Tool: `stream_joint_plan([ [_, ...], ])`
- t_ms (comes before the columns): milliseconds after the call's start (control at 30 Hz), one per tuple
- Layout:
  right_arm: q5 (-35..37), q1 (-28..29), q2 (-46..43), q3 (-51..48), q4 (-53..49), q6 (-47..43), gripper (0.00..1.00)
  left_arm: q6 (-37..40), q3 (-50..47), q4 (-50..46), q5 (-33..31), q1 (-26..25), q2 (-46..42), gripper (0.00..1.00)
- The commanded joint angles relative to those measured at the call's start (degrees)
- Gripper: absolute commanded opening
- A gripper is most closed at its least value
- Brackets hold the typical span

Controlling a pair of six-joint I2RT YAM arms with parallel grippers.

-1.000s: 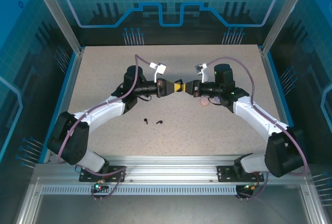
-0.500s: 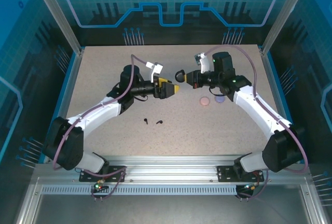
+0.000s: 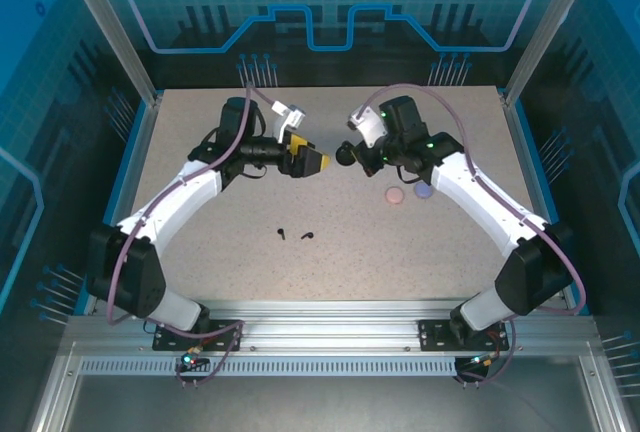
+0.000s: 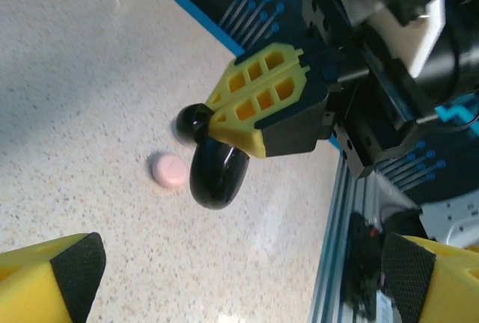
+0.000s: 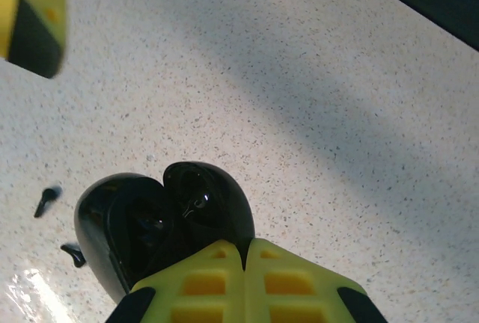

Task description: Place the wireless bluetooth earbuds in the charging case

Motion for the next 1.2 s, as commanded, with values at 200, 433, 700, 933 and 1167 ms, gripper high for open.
stream_joint_plan([
  [200, -0.6, 3.4, 3.1, 7.4, -6.4, -7.7, 0.00, 8.6, 6.1, -13.7, 5.6, 0.3, 5.3, 0.90],
  [433, -3.3, 4.6, 4.4, 10.1, -9.7, -9.0, 0.00, 9.4, 9.7, -16.0, 8.4, 0.2, 8.6, 0.67],
  [700, -4.1, 4.8, 5.5, 10.8, -9.7, -8.8, 0.00, 9.0, 10.7, -15.7, 9.5, -0.3, 10.3, 0.56],
  [933, -3.9, 5.1, 6.0, 11.0, -9.3, -8.6, 0.00, 8.7, 11.5, -15.6, 9.6, -1.2, 11.7, 0.50],
  [1167, -3.3, 5.2, 6.6, 11.5, -9.4, -8.5, 0.00, 8.8, 11.8, -15.8, 10.1, -1.5, 11.8, 0.42],
])
